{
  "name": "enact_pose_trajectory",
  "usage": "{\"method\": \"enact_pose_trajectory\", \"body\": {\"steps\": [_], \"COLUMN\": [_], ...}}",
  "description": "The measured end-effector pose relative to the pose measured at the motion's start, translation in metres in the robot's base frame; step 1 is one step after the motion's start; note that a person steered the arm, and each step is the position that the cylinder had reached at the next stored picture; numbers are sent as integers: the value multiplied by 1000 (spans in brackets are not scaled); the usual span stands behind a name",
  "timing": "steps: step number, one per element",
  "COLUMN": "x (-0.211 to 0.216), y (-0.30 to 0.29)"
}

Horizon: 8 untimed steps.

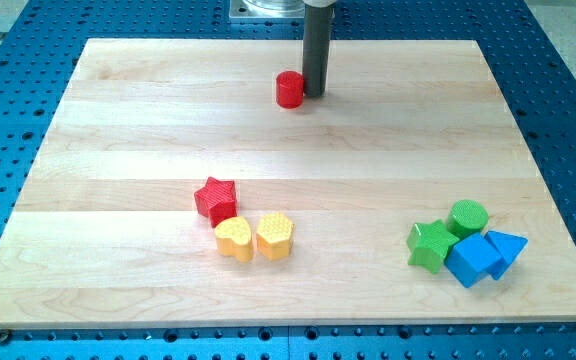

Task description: Move the red star vertically above the yellow heart

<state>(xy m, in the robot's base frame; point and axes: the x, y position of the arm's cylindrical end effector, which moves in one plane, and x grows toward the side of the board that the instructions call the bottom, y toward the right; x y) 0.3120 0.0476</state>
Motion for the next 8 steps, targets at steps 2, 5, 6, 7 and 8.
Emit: {"method": "enact_pose_trajectory", "body": {"steps": [2, 5, 6, 7, 8], "x": [149, 298, 271, 210, 166], "y": [-9, -67, -130, -133, -131]}}
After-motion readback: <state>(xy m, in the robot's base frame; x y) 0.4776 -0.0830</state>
